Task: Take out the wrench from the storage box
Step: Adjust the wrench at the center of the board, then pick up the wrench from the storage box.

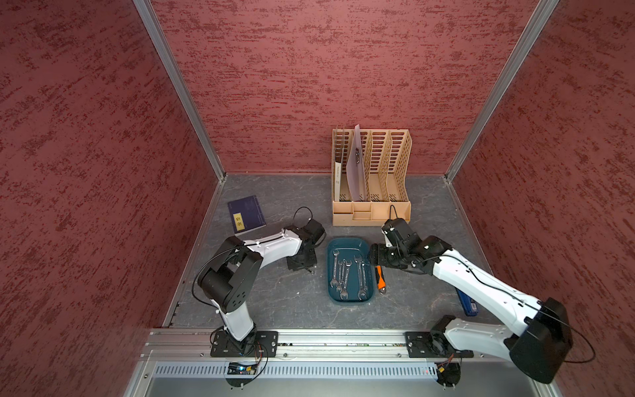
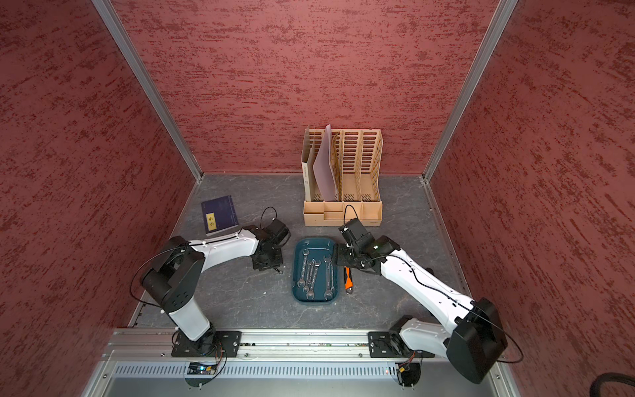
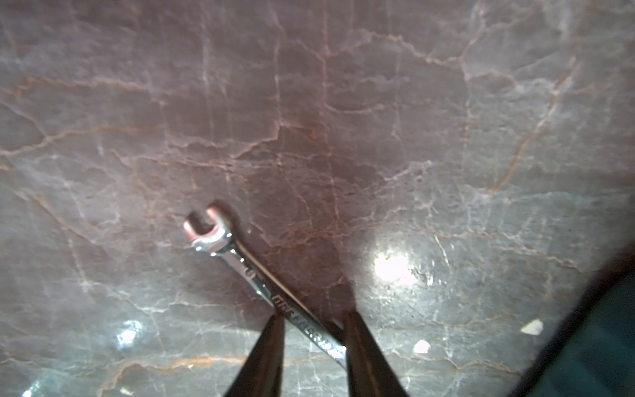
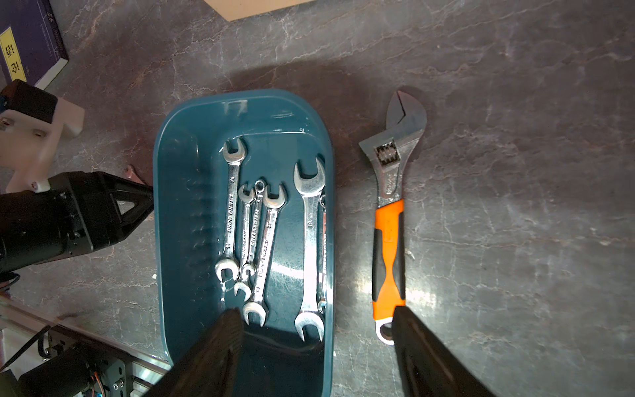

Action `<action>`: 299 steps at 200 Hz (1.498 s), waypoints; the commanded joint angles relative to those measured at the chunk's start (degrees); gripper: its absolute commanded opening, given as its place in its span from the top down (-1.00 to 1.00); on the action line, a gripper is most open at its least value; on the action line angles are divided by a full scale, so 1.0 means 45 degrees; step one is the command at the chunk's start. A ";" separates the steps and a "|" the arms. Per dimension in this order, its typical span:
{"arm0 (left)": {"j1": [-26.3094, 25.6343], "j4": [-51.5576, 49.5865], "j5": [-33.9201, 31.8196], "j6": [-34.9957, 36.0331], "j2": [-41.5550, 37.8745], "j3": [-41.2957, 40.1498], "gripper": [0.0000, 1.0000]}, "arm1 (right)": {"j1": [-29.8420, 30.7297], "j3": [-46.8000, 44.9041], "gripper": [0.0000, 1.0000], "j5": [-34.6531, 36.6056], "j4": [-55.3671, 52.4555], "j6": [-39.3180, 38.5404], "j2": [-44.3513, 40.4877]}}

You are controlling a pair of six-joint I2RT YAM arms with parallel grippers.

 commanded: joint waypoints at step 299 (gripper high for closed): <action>-0.0366 0.0668 -0.0631 0.1170 -0.3548 -0.1633 0.25 | 0.2746 0.3126 -0.42 0.2269 -0.0139 0.1507 0.7961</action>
